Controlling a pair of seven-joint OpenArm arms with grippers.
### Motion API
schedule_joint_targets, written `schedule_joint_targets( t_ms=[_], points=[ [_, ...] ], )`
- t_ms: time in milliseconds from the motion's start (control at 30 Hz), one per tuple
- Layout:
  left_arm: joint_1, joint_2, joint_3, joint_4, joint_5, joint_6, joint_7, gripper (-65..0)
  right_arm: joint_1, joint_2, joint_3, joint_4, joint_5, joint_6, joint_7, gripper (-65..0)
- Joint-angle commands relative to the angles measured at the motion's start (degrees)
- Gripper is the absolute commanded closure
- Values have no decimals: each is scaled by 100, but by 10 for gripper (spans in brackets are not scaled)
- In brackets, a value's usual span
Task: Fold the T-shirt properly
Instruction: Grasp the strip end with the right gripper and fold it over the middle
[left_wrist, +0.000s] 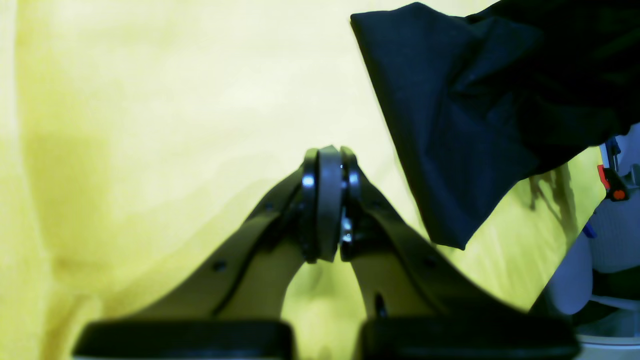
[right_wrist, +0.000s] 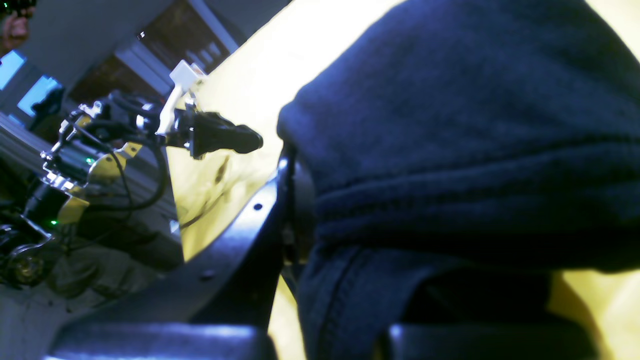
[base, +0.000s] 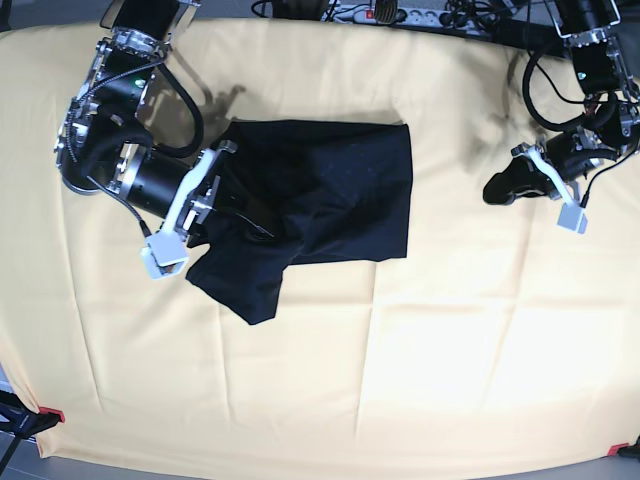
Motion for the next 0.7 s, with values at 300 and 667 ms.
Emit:
schedule_joint_targets(
  t_ms=[300, 667],
  points=[
    [-61, -94, -37, 90, -155, -17, -105, 0, 96, -503, -1388, 76, -1886, 30, 1235, 0],
    [-63, -94, -37, 90, -378, -20, -105, 0, 396, -498, -3023, -354, -2133, 30, 1814, -452]
  ],
)
